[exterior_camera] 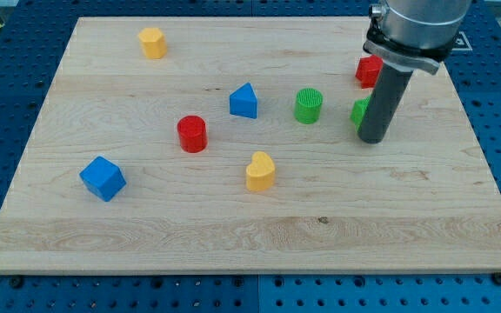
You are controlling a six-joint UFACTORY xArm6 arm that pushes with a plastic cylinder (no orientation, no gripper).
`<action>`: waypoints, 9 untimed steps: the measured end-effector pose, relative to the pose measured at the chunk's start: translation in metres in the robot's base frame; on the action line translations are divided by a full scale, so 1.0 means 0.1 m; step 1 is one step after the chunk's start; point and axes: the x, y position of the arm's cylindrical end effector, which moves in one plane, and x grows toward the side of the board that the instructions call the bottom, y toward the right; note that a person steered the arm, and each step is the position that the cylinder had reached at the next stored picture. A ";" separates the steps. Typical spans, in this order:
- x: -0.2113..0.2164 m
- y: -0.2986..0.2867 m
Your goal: Move your arm towards blue cube
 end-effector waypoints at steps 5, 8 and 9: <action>1.53 -1.52; 1.48 -3.45; 1.20 -3.65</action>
